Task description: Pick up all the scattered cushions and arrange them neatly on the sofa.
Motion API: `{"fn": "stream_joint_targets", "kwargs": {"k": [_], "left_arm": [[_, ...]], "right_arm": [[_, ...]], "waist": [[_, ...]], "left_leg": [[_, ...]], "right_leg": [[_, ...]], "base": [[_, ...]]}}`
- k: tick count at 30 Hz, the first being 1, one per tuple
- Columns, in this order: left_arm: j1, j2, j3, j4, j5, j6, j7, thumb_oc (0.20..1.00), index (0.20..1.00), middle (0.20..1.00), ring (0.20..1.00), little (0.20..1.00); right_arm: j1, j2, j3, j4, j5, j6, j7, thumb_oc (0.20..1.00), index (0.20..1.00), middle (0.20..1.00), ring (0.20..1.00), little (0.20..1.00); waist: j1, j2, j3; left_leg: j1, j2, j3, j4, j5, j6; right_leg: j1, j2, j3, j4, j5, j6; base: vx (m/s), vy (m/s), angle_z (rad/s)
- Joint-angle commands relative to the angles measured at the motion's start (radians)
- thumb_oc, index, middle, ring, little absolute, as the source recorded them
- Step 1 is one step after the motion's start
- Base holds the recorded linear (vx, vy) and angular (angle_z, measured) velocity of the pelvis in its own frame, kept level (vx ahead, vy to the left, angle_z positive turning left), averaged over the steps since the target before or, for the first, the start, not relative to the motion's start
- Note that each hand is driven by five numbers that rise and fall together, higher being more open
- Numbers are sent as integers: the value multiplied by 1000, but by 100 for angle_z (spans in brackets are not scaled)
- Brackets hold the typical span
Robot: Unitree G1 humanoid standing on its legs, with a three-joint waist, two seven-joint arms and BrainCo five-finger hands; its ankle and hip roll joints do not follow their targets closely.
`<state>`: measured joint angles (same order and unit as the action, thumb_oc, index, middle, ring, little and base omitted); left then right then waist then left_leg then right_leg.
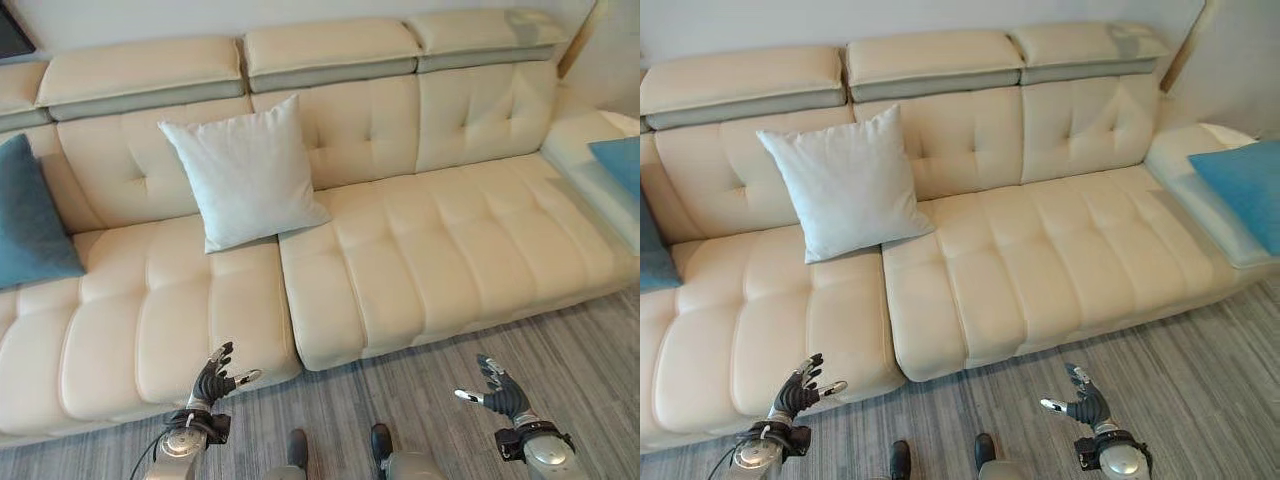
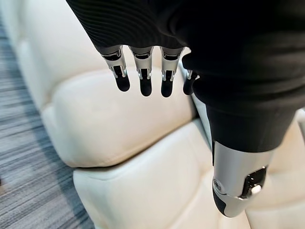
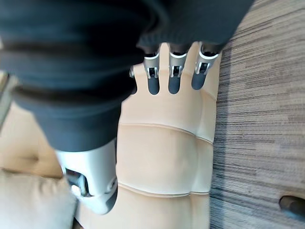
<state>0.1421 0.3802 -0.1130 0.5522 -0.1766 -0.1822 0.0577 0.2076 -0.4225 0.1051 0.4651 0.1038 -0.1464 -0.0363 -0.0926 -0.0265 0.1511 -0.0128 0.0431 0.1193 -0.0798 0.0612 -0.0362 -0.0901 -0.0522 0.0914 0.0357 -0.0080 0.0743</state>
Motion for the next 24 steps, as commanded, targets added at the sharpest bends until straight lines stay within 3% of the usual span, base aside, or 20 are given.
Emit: {"fn": "stream_joint_targets", "kwargs": {"k": [1, 5, 6, 7, 8, 11, 12, 13, 15, 16, 17, 18, 19, 20, 21, 23, 24], "left_arm": [[14, 31, 9, -28, 4, -25, 7, 1000, 1000, 1000, 1000, 1000], [4, 26, 15, -16, -7, -18, 19, 1000, 1000, 1000, 1000, 1000], [-8, 23, 15, -29, -36, -15, 30, 1000, 1000, 1000, 1000, 1000], [-9, 24, 15, -29, -36, -15, 30, 1000, 1000, 1000, 1000, 1000], [-12, 24, 12, -35, -38, -14, 31, 1000, 1000, 1000, 1000, 1000], [-7, 34, 10, -73, -42, -14, 24, 1000, 1000, 1000, 1000, 1000], [-6, 34, 11, -74, -42, -14, 24, 1000, 1000, 1000, 1000, 1000], [8, 15, 2, -60, -29, -6, 4, 1000, 1000, 1000, 1000, 1000], [7, 10, -4, -56, -27, -6, -1, 1000, 1000, 1000, 1000, 1000], [-7, -2, -35, -48, -20, -5, -9, 1000, 1000, 1000, 1000, 1000], [-8, -2, -36, -47, -20, -6, -9, 1000, 1000, 1000, 1000, 1000], [-13, -8, -45, -48, -25, -6, -9, 1000, 1000, 1000, 1000, 1000], [-13, -8, -45, -48, -25, -6, -9, 1000, 1000, 1000, 1000, 1000], [-23, -19, -72, -55, -39, -9, -4, 1000, 1000, 1000, 1000, 1000], [-26, -20, -84, -61, -40, -11, -2, 1000, 1000, 1000, 1000, 1000], [-14, -27, -97, -66, -27, -12, -4, 1000, 1000, 1000, 1000, 1000], [-14, -26, -97, -66, -27, -11, -4, 1000, 1000, 1000, 1000, 1000]], "right_arm": [[-20, -1, -13, -13, 81, -25, -3, 1000, 1000, 1000, 1000, 1000], [-54, 35, -12, 1, 143, -25, -9, 1000, 1000, 1000, 1000, 1000], [-78, 55, -12, 2, 171, -30, -25, 1000, 1000, 1000, 1000, 1000], [-79, 55, -12, 2, 171, -30, -25, 1000, 1000, 1000, 1000, 1000], [-81, 61, -7, 0, 170, -28, -29, 1000, 1000, 1000, 1000, 1000], [-111, 75, 27, -4, 159, -29, -38, 1000, 1000, 1000, 1000, 1000], [-111, 75, 27, -3, 159, -29, -38, 1000, 1000, 1000, 1000, 1000], [-106, 80, 42, -2, 140, -22, -34, 1000, 1000, 1000, 1000, 1000], [-103, 80, 43, -2, 138, -20, -35, 1000, 1000, 1000, 1000, 1000], [-92, 68, 38, -17, 139, -28, -37, 1000, 1000, 1000, 1000, 1000], [-91, 68, 37, -18, 139, -28, -37, 1000, 1000, 1000, 1000, 1000], [-91, 59, 36, -17, 141, -28, -40, 1000, 1000, 1000, 1000, 1000], [-91, 59, 35, -17, 141, -28, -40, 1000, 1000, 1000, 1000, 1000], [-97, 41, 41, -17, 139, -23, -52, 1000, 1000, 1000, 1000, 1000], [-95, 37, 42, -26, 142, -22, -52, 1000, 1000, 1000, 1000, 1000], [-88, 33, 43, -44, 140, -26, -51, 1000, 1000, 1000, 1000, 1000], [-88, 33, 43, -45, 140, -26, -51, 1000, 1000, 1000, 1000, 1000]], "waist": [[-7, -17, -16], [-20, -25, -8], [-7, -27, 8], [-5, -28, 6], [-1, -24, 9], [34, -2, 0], [34, -2, 3], [9, -9, -12], [5, -8, -14], [-15, -9, -11], [-14, -7, -10], [-15, -6, -4], [-15, -5, -4], [-6, -13, 15], [2, -15, 23], [40, -45, 34], [40, -45, 34]], "left_leg": [[-11, -28, -13, 48, -100, 4], [-1, -19, 75, 54, -121, 21], [9, 1, 143, 59, -130, 24], [7, 1, 146, 58, -128, 23], [14, 13, 170, 53, -125, 22], [50, 67, 281, 46, -135, 1], [54, 69, 281, 47, -138, 0], [106, 81, 352, 88, -166, -6], [103, 90, 352, 137, -181, -7], [78, 132, 350, 283, -183, -15], [75, 138, 350, 293, -187, -18], [61, 163, 337, 372, -171, -24], [60, 164, 337, 374, -172, -24], [11, 176, 248, 516, -120, -23], [-35, 153, 195, 547, -137, -14], [-164, 36, 111, 483, -164, 27], [-163, 36, 112, 483, -164, 27]], "right_leg": [[23, 36, 22, -31, 6, 26], [-32, 64, 88, 5, 28, 47], [-66, 47, 3, 38, 31, 54], [-69, 48, 5, 38, 33, 53], [-75, 28, -71, 53, 26, 52], [-73, -76, -408, 110, -38, 42], [-70, -75, -408, 112, -41, 42], [-68, -81, -385, 116, -39, 39], [-60, -72, -359, 105, -41, 35], [-23, -49, -315, 80, -60, 9], [-21, -46, -315, 78, -61, 6], [-5, -33, -302, 75, -69, -8], [-5, -32, -302, 74, -69, -8], [29, -3, -256, 75, -89, -39], [47, 2, -239, 71, -95, -44], [88, 5, -175, 40, -84, -37], [89, 4, -175, 40, -84, -36]], "base": [[-40, 66, -68], [-67, 27, -123], [-56, -68, -182], [-67, -91, -223], [-46, -75, -178], [33, -104, -157], [157, -289, -190], [172, -208, -117], [228, -282, -133], [227, -293, -137], [249, -303, -88], [81, -92, -45], [290, -258, -53], [266, -206, -49], [272, -248, -53], [232, -113, -81], [392, -89, -129]]}}
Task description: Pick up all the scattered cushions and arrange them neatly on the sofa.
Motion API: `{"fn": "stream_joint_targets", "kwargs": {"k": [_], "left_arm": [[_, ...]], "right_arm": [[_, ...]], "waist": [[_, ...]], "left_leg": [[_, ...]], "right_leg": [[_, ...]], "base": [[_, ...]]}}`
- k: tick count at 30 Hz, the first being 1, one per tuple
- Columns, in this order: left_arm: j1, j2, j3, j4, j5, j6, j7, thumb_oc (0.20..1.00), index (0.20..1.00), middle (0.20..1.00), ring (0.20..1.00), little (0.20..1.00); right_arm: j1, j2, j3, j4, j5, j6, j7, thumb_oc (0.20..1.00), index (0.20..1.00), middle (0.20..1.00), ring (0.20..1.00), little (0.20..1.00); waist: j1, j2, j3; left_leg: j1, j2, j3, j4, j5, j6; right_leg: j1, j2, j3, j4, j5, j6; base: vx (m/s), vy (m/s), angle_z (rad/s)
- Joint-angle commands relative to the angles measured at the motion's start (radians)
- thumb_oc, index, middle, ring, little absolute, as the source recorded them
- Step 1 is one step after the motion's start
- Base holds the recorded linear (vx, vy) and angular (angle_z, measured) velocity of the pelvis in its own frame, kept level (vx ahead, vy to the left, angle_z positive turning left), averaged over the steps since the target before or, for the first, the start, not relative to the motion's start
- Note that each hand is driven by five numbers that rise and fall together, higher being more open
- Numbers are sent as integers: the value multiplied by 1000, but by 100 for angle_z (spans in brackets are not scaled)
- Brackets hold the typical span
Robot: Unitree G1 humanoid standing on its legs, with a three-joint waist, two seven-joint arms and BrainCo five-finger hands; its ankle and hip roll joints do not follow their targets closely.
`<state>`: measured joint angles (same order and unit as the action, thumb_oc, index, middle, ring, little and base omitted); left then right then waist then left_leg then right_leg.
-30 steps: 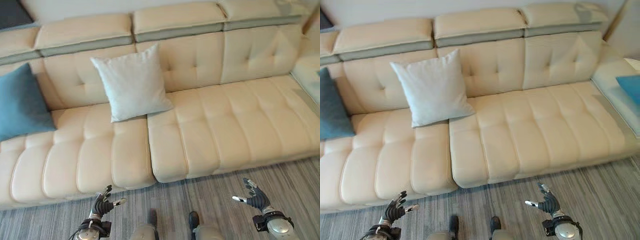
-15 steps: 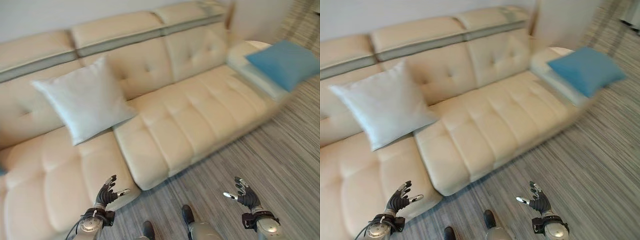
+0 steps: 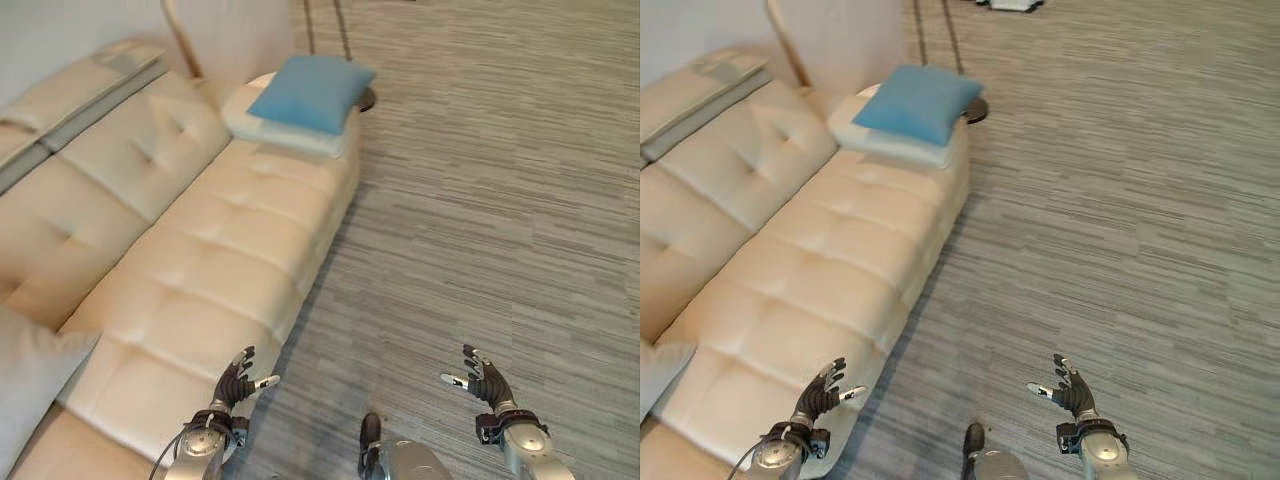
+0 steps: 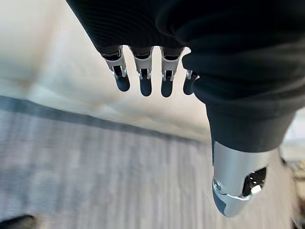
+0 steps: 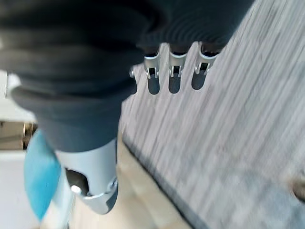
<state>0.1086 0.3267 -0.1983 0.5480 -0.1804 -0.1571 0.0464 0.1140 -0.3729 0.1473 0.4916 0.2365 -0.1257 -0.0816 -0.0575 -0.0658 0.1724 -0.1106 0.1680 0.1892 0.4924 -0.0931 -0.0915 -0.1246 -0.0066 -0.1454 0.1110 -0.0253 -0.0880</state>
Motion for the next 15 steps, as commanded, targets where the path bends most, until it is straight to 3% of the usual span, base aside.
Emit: {"fn": "stream_joint_targets", "kwargs": {"k": [1, 2, 5, 6, 9, 11, 13, 15], "left_arm": [[26, 28, -14, -69, -21, -35, 5, 1000, 1000, 1000, 1000, 1000], [26, 28, -14, -69, -21, -35, 5, 1000, 1000, 1000, 1000, 1000], [35, 25, -3, -80, -13, -28, 13, 1000, 1000, 1000, 1000, 1000], [35, 24, 1, -78, -13, -27, 15, 1000, 1000, 1000, 1000, 1000], [41, 29, 13, -85, -9, -25, 18, 1000, 1000, 1000, 1000, 1000], [59, 36, 26, -91, 0, -23, 12, 1000, 1000, 1000, 1000, 1000], [54, 40, 28, -79, 2, -20, 7, 1000, 1000, 1000, 1000, 1000], [50, 51, 24, -71, 10, -16, 0, 1000, 1000, 1000, 1000, 1000]], "right_arm": [[6, -20, 3, -63, 5, -48, -12, 1000, 1000, 1000, 1000, 1000], [6, -20, 3, -63, 5, -48, -12, 1000, 1000, 1000, 1000, 1000], [-10, -15, 16, -55, 2, -53, -25, 1000, 1000, 1000, 1000, 1000], [-11, -15, 17, -52, 0, -52, -26, 1000, 1000, 1000, 1000, 1000], [-13, -15, 21, -54, -5, -47, -24, 1000, 1000, 1000, 1000, 1000], [-5, -8, 25, -70, -12, -45, -5, 1000, 1000, 1000, 1000, 1000], [-5, 0, 33, -67, -22, -43, 4, 1000, 1000, 1000, 1000, 1000], [0, 9, 36, -89, -26, -42, 23, 1000, 1000, 1000, 1000, 1000]], "waist": [[26, 1, 17], [25, 0, 14], [82, 26, 20], [89, 27, 17], [111, 21, 11], [127, 12, -11], [131, -15, -26], [126, -42, -26]], "left_leg": [[-124, -121, 18, -177, 36, 83], [-125, -122, 19, -182, 41, 83], [-209, -189, -77, -446, 165, 60], [-228, -194, -86, -478, 175, 59], [-256, -196, -84, -491, 194, 61], [-240, -192, -95, -466, 226, 80], [-248, -202, -89, -407, 218, 94], [-209, -209, -72, -365, 170, 113]], "right_leg": [[154, -21, 79, -48, -84, 128], [151, -22, 79, -49, -82, 127], [226, 45, 152, -66, -123, 125], [244, 50, 170, -68, -135, 125], [294, 56, 218, -61, -165, 127], [328, 53, 247, -41, -186, 134], [318, 24, 254, 32, -149, 162], [273, -11, 257, 190, -44, 220]], "base": [[193, -34, -110], [336, -33, -85], [442, 0, -49], [384, 22, -68], [457, 86, -94], [469, 114, -47], [533, 140, -49], [474, 138, -26]]}}
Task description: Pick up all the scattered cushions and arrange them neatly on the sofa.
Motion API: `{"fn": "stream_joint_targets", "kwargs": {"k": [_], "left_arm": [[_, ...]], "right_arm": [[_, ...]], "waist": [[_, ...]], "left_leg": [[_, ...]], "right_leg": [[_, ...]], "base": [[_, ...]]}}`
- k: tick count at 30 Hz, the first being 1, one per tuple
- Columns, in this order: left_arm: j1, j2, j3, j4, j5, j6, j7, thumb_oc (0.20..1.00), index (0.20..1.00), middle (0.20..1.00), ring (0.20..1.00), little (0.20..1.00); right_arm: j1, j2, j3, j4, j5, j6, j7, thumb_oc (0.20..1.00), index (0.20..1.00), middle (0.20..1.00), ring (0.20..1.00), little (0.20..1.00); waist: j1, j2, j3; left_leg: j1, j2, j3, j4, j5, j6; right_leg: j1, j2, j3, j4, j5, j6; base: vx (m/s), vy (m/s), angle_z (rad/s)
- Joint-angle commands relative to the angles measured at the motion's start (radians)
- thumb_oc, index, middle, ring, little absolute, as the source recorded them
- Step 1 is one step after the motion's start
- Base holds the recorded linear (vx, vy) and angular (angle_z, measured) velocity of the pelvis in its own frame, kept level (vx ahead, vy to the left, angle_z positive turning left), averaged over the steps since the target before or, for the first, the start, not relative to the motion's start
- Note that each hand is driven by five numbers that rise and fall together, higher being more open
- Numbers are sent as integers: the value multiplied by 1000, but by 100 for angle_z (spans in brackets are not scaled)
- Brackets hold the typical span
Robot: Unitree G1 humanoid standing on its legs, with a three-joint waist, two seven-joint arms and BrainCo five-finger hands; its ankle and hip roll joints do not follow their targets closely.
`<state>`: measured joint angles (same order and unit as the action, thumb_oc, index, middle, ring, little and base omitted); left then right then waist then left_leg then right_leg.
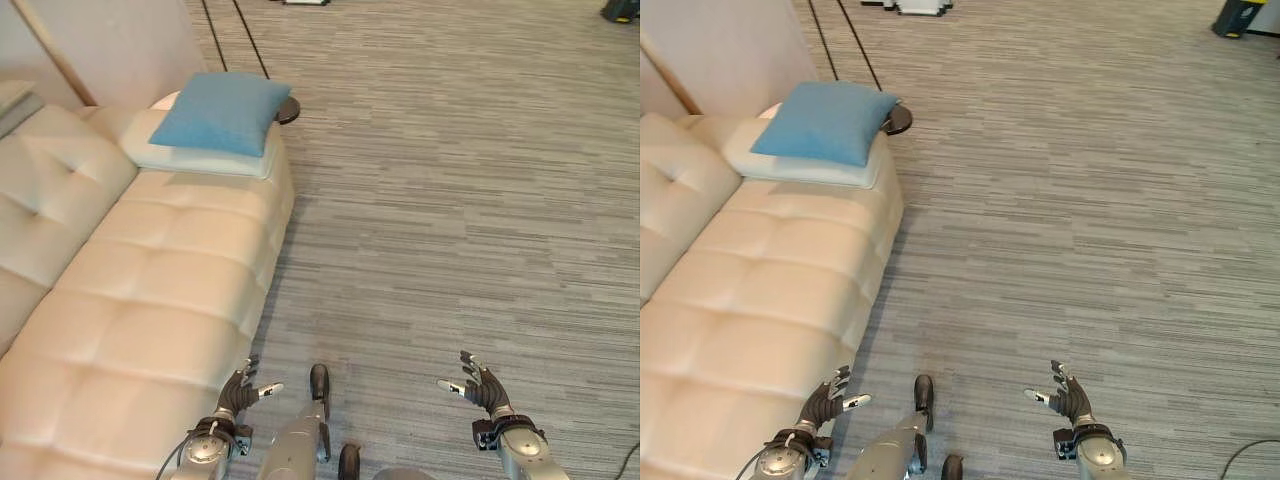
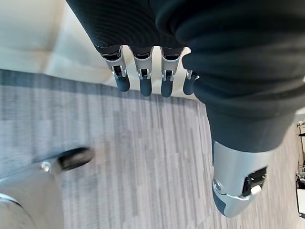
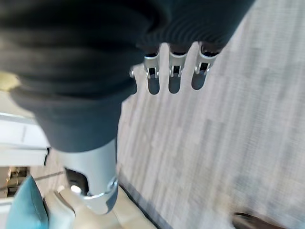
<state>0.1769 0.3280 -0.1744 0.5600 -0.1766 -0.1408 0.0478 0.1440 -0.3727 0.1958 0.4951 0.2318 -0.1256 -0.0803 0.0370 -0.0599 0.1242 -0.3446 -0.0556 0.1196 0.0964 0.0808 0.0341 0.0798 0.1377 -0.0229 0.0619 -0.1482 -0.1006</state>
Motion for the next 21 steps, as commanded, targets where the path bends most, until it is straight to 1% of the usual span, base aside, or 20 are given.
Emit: {"fn": "stream_joint_targets", "kwargs": {"k": [1, 2, 3, 4, 5, 6, 7, 8, 10, 11, 12, 13, 14, 15, 16, 17, 18, 19, 20, 21], "left_arm": [[-20, 55, -2, -86, 8, -33, -1, 1000, 1000, 1000, 1000, 1000], [-30, 62, -6, -90, 10, -31, 4, 1000, 1000, 1000, 1000, 1000], [-40, 66, -11, -94, 9, -32, 7, 1000, 1000, 1000, 1000, 1000], [-43, 69, -11, -101, 8, -31, 11, 1000, 1000, 1000, 1000, 1000], [-48, 65, -12, -106, 5, -33, 12, 1000, 1000, 1000, 1000, 1000], [-48, 65, -12, -106, 5, -33, 12, 1000, 1000, 1000, 1000, 1000], [-45, 64, -12, -111, 3, -35, 13, 1000, 1000, 1000, 1000, 1000], [-42, 63, -15, -114, 2, -37, 12, 1000, 1000, 1000, 1000, 1000], [-38, 60, -17, -116, 1, -41, 9, 1000, 1000, 1000, 1000, 1000], [-40, 54, -19, -104, 6, -41, 11, 1000, 1000, 1000, 1000, 1000], [-40, 53, -19, -103, 6, -42, 11, 1000, 1000, 1000, 1000, 1000], [-43, 45, -14, -95, 18, -45, 15, 1000, 1000, 1000, 1000, 1000], [-43, 44, -14, -95, 18, -45, 15, 1000, 1000, 1000, 1000, 1000], [-44, 41, -11, -98, 24, -48, 17, 1000, 1000, 1000, 1000, 1000], [-44, 39, -13, -98, 43, -52, 15, 1000, 1000, 1000, 1000, 1000], [-44, 39, -13, -98, 43, -52, 15, 1000, 1000, 1000, 1000, 1000], [-36, 36, -13, -96, 49, -58, 13, 1000, 1000, 1000, 1000, 1000], [-38, 33, -15, -88, 48, -60, 14, 1000, 1000, 1000, 1000, 1000], [-45, 28, -19, -81, 41, -62, 18, 1000, 1000, 1000, 1000, 1000], [-50, 29, -26, -83, 35, -62, 17, 1000, 1000, 1000, 1000, 1000]], "right_arm": [[-31, 8, -7, -96, -24, -42, 28, 1000, 1000, 1000, 1000, 1000], [-42, 9, 0, -101, -27, -42, 30, 1000, 1000, 1000, 1000, 1000], [-50, 16, 4, -103, -27, -44, 31, 1000, 1000, 1000, 1000, 1000], [-53, 21, 8, -108, -29, -44, 31, 1000, 1000, 1000, 1000, 1000], [-54, 23, 16, -114, -34, -43, 35, 1000, 1000, 1000, 1000, 1000], [-54, 23, 16, -114, -34, -42, 35, 1000, 1000, 1000, 1000, 1000], [-53, 17, 18, -117, -35, -46, 37, 1000, 1000, 1000, 1000, 1000], [-54, 11, 18, -123, -35, -43, 38, 1000, 1000, 1000, 1000, 1000], [-60, 3, 20, -125, -31, -43, 38, 1000, 1000, 1000, 1000, 1000], [-64, 0, 21, -126, -30, -40, 37, 1000, 1000, 1000, 1000, 1000], [-64, -1, 22, -126, -30, -40, 37, 1000, 1000, 1000, 1000, 1000], [-59, 2, 22, -121, -35, -36, 35, 1000, 1000, 1000, 1000, 1000], [-59, 1, 22, -121, -35, -36, 35, 1000, 1000, 1000, 1000, 1000], [-58, 2, 23, -119, -39, -37, 33, 1000, 1000, 1000, 1000, 1000], [-48, 6, 18, -115, -40, -35, 36, 1000, 1000, 1000, 1000, 1000], [-48, 6, 18, -115, -40, -35, 36, 1000, 1000, 1000, 1000, 1000], [-38, 11, 23, -103, -34, -40, 42, 1000, 1000, 1000, 1000, 1000], [-38, 13, 23, -92, -32, -42, 44, 1000, 1000, 1000, 1000, 1000], [-39, 9, 22, -76, -38, -45, 38, 1000, 1000, 1000, 1000, 1000], [-37, 1, 18, -80, -38, -47, 34, 1000, 1000, 1000, 1000, 1000]], "waist": [[30, -50, 26], [23, -49, 38], [21, -44, 44], [19, -30, 52], [7, -12, 63], [7, -9, 61], [-2, 2, 63], [-12, 9, 67], [-27, 16, 77], [-40, 10, 76], [-41, 15, 81], [-57, 6, 77], [-59, 12, 81], [-67, 15, 82], [-77, 13, 71], [-79, 16, 73], [-79, 13, 61], [-79, 20, 54], [-80, 24, 55], [-73, 25, 65]], "left_leg": [[39, 18, 8, 44, -28, -1], [70, 20, 19, 52, -61, 13], [97, 26, 25, 59, -88, 24], [132, 34, 27, 51, -103, 34], [217, 28, 16, 28, -138, 47], [215, 30, 15, 26, -136, 46], [255, 29, 5, 9, -150, 46], [295, 28, -4, -7, -167, 45], [359, 23, -17, -28, -200, 35], [410, 12, -29, -51, -227, 23], [419, 17, -31, -54, -229, 21], [477, 12, -57, -80, -259, 3], [484, 18, -59, -82, -261, 2], [506, 21, -72, -85, -277, -6], [544, 25, -97, -79, -299, -22], [546, 28, -99, -79, -301, -22], [562, 31, -116, -57, -287, -40], [554, 43, -121, -15, -263, -55], [516, 55, -124, 91, -203, -83], [464, 70, -110, 213, -156, -97]], "right_leg": [[28, -165, 131, 327, 166, 264], [-12, -185, 109, 427, 258, 290], [-46, -203, 79, 481, 281, 297], [-102, -214, 51, 551, 280, 288], [-178, -236, -13, 562, 229, 248], [-179, -233, -14, 559, 231, 247], [-224, -235, -48, 541, 192, 235], [-259, -237, -78, 503, 148, 227], [-311, -232, -110, 375, 114, 223], [-355, -229, -119, 214, 142, 235], [-344, -224, -122, 207, 143, 235], [-384, -224, -115, 50, 186, 259], [-373, -219, -120, 42, 188, 259], [-387, -218, -111, -9, 207, 269], [-391, -225, -95, -41, 229, 276], [-386, -224, -98, -44, 229, 276], [-372, -218, -77, -36, 254, 262], [-353, -216, -79, -30, 263, 252], [-334, -211, -77, -25, 273, 239], [-304, -214, -88, -24, 261, 224]], "base": [[389, 135, -39], [389, 143, -45], [377, 150, -51], [525, 204, -20], [401, 162, 1], [478, 152, 34], [384, 64, 28], [532, 60, 21], [594, -33, 4], [524, -63, -8], [712, -141, 0], [396, -92, 14], [574, -143, 32], [556, -193, 50], [548, -194, 54], [587, -238, 59], [382, -169, 76], [488, -259, 77], [377, -274, 82], [326, -306, 74]]}}
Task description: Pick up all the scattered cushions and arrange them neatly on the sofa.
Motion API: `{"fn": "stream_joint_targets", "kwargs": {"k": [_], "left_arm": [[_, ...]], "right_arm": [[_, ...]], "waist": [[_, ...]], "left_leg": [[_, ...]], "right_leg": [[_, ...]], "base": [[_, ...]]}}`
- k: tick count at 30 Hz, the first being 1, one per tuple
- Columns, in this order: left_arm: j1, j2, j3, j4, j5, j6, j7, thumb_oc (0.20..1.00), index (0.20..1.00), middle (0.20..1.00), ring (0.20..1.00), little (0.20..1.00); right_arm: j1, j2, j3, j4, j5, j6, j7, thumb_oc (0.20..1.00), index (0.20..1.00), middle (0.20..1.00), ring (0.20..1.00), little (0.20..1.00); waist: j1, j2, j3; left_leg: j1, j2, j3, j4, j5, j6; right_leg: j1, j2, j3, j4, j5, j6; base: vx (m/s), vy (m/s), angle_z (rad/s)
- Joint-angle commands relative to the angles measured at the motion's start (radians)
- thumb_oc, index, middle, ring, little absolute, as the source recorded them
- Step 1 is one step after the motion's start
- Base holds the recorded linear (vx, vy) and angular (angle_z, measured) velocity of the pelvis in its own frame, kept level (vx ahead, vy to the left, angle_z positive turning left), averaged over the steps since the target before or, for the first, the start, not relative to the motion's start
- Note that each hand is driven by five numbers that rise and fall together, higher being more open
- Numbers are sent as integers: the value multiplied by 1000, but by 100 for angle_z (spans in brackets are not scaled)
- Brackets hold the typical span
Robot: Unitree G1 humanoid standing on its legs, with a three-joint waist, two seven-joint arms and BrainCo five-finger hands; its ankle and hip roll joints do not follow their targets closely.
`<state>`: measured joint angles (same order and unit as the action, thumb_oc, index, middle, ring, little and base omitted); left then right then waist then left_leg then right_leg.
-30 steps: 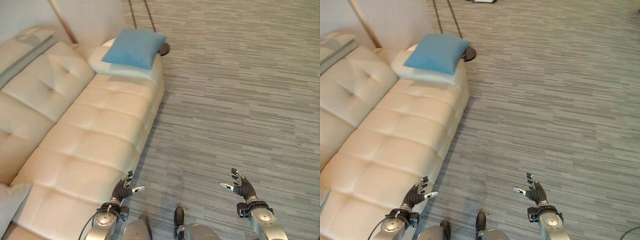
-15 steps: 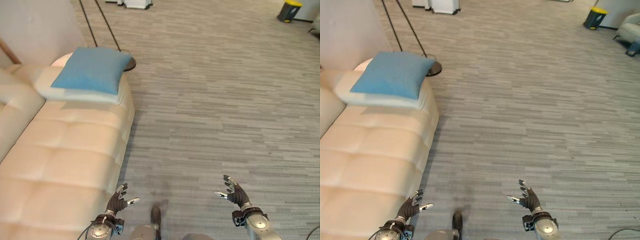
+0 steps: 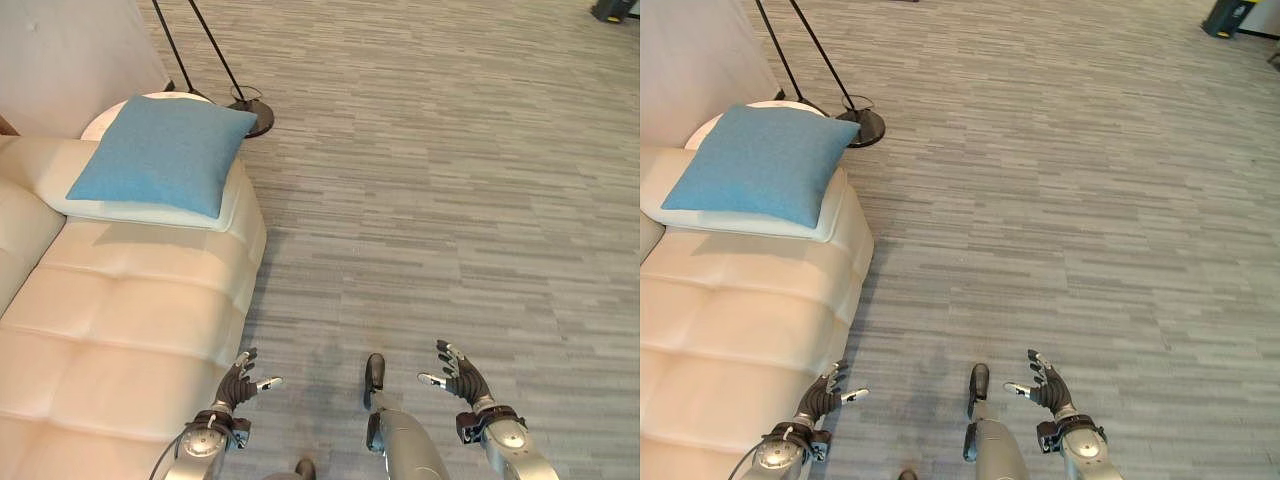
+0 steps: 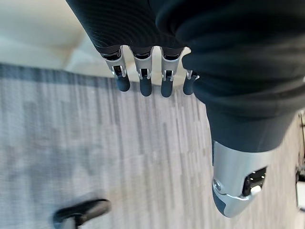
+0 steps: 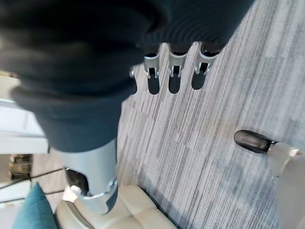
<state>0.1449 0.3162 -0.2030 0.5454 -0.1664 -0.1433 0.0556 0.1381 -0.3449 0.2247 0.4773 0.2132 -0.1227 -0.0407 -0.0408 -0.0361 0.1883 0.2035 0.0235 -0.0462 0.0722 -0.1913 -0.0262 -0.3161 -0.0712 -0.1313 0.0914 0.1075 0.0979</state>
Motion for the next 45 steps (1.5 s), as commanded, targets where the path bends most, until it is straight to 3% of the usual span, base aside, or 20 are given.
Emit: {"fn": "stream_joint_targets", "kwargs": {"k": [1, 3, 8, 10, 13, 15, 18, 21, 22, 23, 24, 26, 27, 28, 31, 36, 40, 41, 42, 45], "left_arm": [[-20, 42, 2, -69, 9, -62, 7, 1000, 1000, 1000, 1000, 1000], [-31, 36, -5, -54, -2, -57, 8, 1000, 1000, 1000, 1000, 1000], [-21, 25, -3, -47, 5, -58, 5, 1000, 1000, 1000, 1000, 1000], [-3, 23, 20, -49, 8, -57, 12, 1000, 1000, 1000, 1000, 1000], [19, 23, 39, -54, 4, -48, 23, 1000, 1000, 1000, 1000, 1000], [15, 23, 58, -45, -11, -41, 41, 1000, 1000, 1000, 1000, 1000], [23, 27, 74, -52, -22, -42, 45, 1000, 1000, 1000, 1000, 1000], [29, 39, 76, -41, -24, -39, 38, 1000, 1000, 1000, 1000, 1000], [28, 42, 78, -35, -28, -37, 37, 1000, 1000, 1000, 1000, 1000], [24, 50, 83, -25, -36, -36, 42, 1000, 1000, 1000, 1000, 1000], [19, 53, 81, -19, -37, -35, 45, 1000, 1000, 1000, 1000, 1000], [16, 53, 82, -12, -43, -35, 48, 1000, 1000, 1000, 1000, 1000], [16, 51, 80, -5, -49, -40, 46, 1000, 1000, 1000, 1000, 1000], [16, 50, 80, -5, -49, -40, 46, 1000, 1000, 1000, 1000, 1000], [33, 35, 69, 4, -64, -49, 35, 1000, 1000, 1000, 1000, 1000], [17, 24, 62, 30, -57, -57, 32, 1000, 1000, 1000, 1000, 1000], [12, 28, 50, 51, -38, -60, 16, 1000, 1000, 1000, 1000, 1000], [12, 28, 50, 51, -38, -60, 16, 1000, 1000, 1000, 1000, 1000], [9, 38, 54, 54, -38, -62, 14, 1000, 1000, 1000, 1000, 1000], [1, 46, 63, 59, -49, -63, 15, 1000, 1000, 1000, 1000, 1000]], "right_arm": [[-36, -34, -10, -70, -5, -58, -7, 1000, 1000, 1000, 1000, 1000], [-44, -47, -14, -63, 5, -52, -15, 1000, 1000, 1000, 1000, 1000], [-26, -60, -52, -67, 27, -55, -18, 1000, 1000, 1000, 1000, 1000], [-19, -60, -61, -46, 23, -50, -28, 1000, 1000, 1000, 1000, 1000], [-14, -60, -58, -50, 16, -47, -34, 1000, 1000, 1000, 1000, 1000], [-12, -63, -55, -44, -4, -43, -40, 1000, 1000, 1000, 1000, 1000], [-14, -60, -48, -42, -7, -41, -34, 1000, 1000, 1000, 1000, 1000], [-3, -41, -45, -37, -8, -35, -19, 1000, 1000, 1000, 1000, 1000], [-4, -34, -42, -36, -11, -34, -15, 1000, 1000, 1000, 1000, 1000], [-15, -28, -29, -52, -19, -35, -9, 1000, 1000, 1000, 1000, 1000], [-17, -21, -24, -63, -17, -40, -8, 1000, 1000, 1000, 1000, 1000], [-24, -15, -16, -69, -20, -42, -9, 1000, 1000, 1000, 1000, 1000], [-26, -16, -9, -85, -23, -44, -5, 1000, 1000, 1000, 1000, 1000], [-26, -16, -9, -85, -23, -44, -5, 1000, 1000, 1000, 1000, 1000], [-24, -28, -5, -91, -15, -44, -3, 1000, 1000, 1000, 1000, 1000], [-43, -44, -7, -62, -13, -44, -12, 1000, 1000, 1000, 1000, 1000], [-16, -39, -34, -47, 16, -52, -4, 1000, 1000, 1000, 1000, 1000], [-16, -39, -34, -47, 16, -52, -4, 1000, 1000, 1000, 1000, 1000], [-10, -42, -45, -36, 19, -53, -3, 1000, 1000, 1000, 1000, 1000], [-14, -56, -53, -38, 29, -55, -7, 1000, 1000, 1000, 1000, 1000]], "waist": [[6, -8, 3], [18, -21, 4], [44, -16, -10], [61, 3, -15], [92, 16, -12], [106, 7, -25], [120, -7, -41], [138, -50, -71], [141, -65, -73], [145, -64, -57], [142, -60, -50], [135, -48, -39], [119, -17, -22], [118, -15, -23], [74, 5, 3], [48, -13, 12], [39, -23, -4], [36, -25, -7], [25, -19, -12], [16, -14, -6]], "left_leg": [[-142, 3, 77, 352, 169, -46], [-224, 22, 142, 432, 165, -31], [-355, -34, 259, 260, 83, 11], [-412, -9, 329, 134, 163, -1], [-431, 7, 308, -24, 252, -18], [-463, 32, 347, -114, 286, -29], [-466, 49, 398, -69, 289, -21], [-485, 10, 359, 28, 280, 12], [-470, -10, 351, 35, 258, 30], [-431, -32, 337, 30, 235, 76], [-399, -43, 321, 24, 212, 90], [-360, -50, 293, 17, 192, 102], [-284, -56, 236, -3, 165, 111], [-286, -54, 235, -3, 166, 110], [-188, -87, 108, -10, 128, 98], [-128, -139, -50, -15, 89, 72], [-116, -147, -147, 58, 70, 39], [-120, -149, -150, 57, 74, 39], [-162, -120, -104, 146, 86, 1], [-241, -56, 25, 240, 108, -28]], "right_leg": [[126, -14, 2, -68, -5, 10], [193, -14, -5, -85, -48, -18], [308, -18, -30, -116, -115, -4], [375, 7, -37, -130, -163, -7], [440, 30, -37, -122, -210, -9], [511, 32, -31, -91, -279, -7], [556, 23, -28, -73, -306, 2], [558, -24, -26, 31, -255, 37], [528, -46, -23, 118, -189, 62], [438, -76, -4, 327, -12, 87], [391, -81, 11, 405, 30, 83], [336, -80, 19, 474, 31, 67], [239, -66, 21, 497, -38, 36], [238, -64, 19, 494, -35, 35], [142, 5, 44, 294, -140, 14], [93, 68, 144, 27, -80, 48], [144, 36, 149, -12, -65, 26], [141, 32, 147, -14, -63, 27], [182, 14, 118, -24, -69, 14], [245, -6, 62, -46, -99, -10]], "base": [[336, -309, 73], [398, -239, 20], [394, -62, 3], [500, 21, 29], [470, 72, 7], [721, 159, -21], [536, 151, 8], [545, 180, 23], [545, 338, 35], [487, 313, 48], [479, 268, 62], [344, 107, 77], [279, 64, 75], [414, 74, 68], [436, -28, 130], [375, -121, 132], [251, -188, 161], [157, -225, 196], [120, -189, 217], [131, -176, 134]]}}
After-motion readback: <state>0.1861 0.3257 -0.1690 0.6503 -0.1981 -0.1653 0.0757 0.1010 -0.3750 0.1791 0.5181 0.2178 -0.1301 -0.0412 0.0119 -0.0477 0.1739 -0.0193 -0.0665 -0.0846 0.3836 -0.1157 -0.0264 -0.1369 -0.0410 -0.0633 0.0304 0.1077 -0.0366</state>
